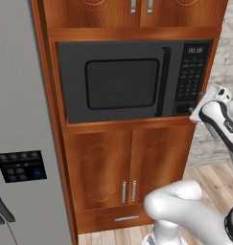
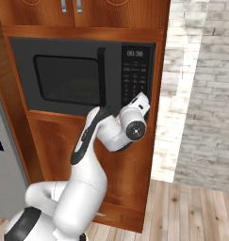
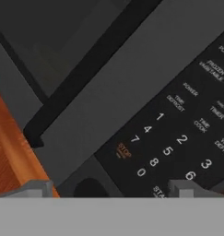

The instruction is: Remove the orange from the bowl and place it on the small plate. Then place the bowl with only the shrimp in the microwave, close the door, and press the start button to microwave the shrimp.

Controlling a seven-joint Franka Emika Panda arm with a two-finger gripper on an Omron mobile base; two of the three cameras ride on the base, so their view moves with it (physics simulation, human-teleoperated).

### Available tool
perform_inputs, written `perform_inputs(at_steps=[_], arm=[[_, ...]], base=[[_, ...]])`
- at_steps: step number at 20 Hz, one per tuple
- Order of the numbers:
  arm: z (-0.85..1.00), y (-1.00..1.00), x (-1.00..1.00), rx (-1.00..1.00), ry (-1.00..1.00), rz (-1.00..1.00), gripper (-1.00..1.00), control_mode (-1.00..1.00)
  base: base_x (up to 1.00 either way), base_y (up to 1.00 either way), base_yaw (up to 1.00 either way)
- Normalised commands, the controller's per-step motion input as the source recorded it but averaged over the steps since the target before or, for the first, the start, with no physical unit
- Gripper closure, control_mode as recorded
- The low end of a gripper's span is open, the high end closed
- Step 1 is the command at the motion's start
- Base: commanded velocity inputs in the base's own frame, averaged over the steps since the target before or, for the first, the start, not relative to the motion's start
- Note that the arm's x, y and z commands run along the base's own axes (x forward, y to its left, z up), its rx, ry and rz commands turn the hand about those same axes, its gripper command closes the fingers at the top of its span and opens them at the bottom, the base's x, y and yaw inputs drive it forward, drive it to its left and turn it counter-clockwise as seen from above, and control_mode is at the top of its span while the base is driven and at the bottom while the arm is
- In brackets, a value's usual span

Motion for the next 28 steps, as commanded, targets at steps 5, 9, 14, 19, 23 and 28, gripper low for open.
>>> perform_inputs(at_steps=[5, 9, 14, 19, 23, 28], arm=[[-0.2, -0.02, 0.43, 0.04, 0.07, 0.03, -1.0, -1.0], [-0.11, -0.23, 0.39, 0.05, 0.04, 0.01, -1.0, -1.0], [-0.14, -0.21, 0.37, 0.04, 0.03, 0.01, -1.0, -1.0], [-0.16, -0.08, 0.42, 0.03, 0.03, 0.02, -1.0, -1.0], [-0.1, 0.0, 0.47, 0.03, 0.01, 0.02, -1.0, -1.0], [-0.15, 0.0, 0.41, 0.02, 0.01, 0.02, -1.0, -1.0]], base=[[0.0, 0.0, 0.0], [0.0, 0.0, 0.0], [0.0, 0.0, 0.0], [0.0, 0.0, 0.0], [0.0, 0.0, 0.0], [0.0, 0.0, 0.0]])
